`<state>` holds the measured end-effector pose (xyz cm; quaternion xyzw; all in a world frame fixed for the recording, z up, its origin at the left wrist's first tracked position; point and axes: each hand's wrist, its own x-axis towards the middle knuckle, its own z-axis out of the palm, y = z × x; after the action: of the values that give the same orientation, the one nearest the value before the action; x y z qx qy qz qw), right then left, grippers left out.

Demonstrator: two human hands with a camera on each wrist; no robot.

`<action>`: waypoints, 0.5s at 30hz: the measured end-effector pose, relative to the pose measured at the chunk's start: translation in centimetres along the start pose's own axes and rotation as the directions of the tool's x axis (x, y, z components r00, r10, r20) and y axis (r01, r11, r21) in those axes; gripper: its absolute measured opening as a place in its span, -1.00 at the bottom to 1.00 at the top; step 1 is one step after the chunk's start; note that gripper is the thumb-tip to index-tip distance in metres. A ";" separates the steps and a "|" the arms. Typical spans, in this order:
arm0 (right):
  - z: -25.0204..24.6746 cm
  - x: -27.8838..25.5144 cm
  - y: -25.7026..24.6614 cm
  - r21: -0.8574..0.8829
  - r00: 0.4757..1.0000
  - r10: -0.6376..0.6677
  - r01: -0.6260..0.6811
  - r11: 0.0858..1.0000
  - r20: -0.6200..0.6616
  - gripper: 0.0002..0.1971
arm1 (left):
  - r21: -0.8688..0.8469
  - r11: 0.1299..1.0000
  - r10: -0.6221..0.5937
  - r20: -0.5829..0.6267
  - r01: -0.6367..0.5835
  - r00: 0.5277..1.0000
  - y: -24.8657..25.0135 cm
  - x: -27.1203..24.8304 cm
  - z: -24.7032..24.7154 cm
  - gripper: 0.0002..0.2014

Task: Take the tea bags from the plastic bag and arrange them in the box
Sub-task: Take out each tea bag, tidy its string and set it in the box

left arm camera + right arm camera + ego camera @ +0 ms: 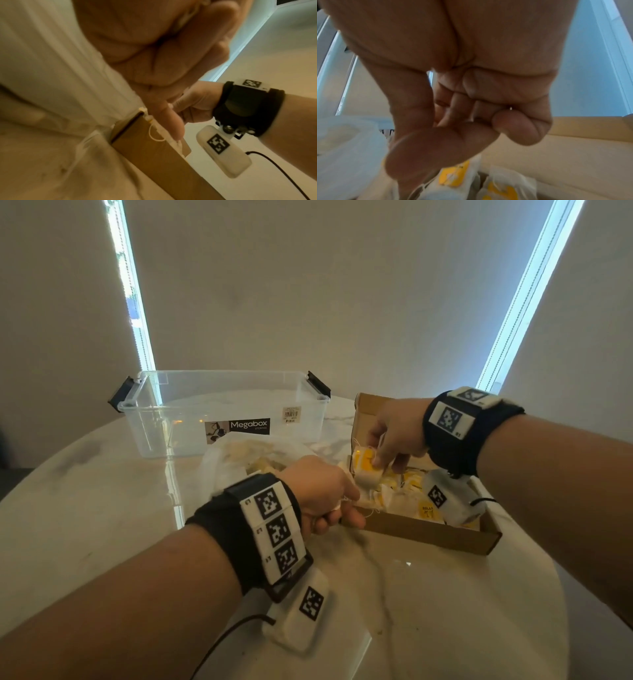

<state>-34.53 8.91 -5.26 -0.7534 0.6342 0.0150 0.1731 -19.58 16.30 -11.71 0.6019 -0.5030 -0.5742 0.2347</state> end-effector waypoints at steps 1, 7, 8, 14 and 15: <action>0.4 0.4 -0.1 -0.017 1.000 -0.005 0.005 1.000 0.019 -0.89 | 0.007 1.000 0.000 0.005 0.000 1.000 -0.2 0.3 0.1 -0.77; 2.3 2.6 -0.7 -0.262 1.000 0.012 -0.011 0.965 0.004 -0.78 | 0.067 0.997 -0.033 0.046 0.030 0.998 -0.4 1.5 -0.2 -0.71; 2.4 2.9 -0.7 -0.267 1.000 0.017 -0.021 0.963 -0.017 -0.73 | 0.078 0.996 -0.038 0.050 0.034 0.998 -0.4 1.5 -0.2 -0.69; 2.3 3.0 -0.6 -0.222 0.997 0.042 -0.054 0.974 -0.060 -0.70 | -0.008 1.000 -0.014 0.058 0.015 0.998 -0.3 1.1 -0.4 -0.75; 2.1 2.8 -0.6 -0.225 0.997 0.042 -0.055 0.973 -0.064 -0.69 | -0.049 0.999 -0.008 0.064 0.012 0.998 -0.2 0.9 -0.4 -0.74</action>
<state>-32.94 6.94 -7.78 -0.7526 0.6514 0.0691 0.0667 -19.26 15.46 -12.22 0.5797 -0.4930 -0.6065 0.2303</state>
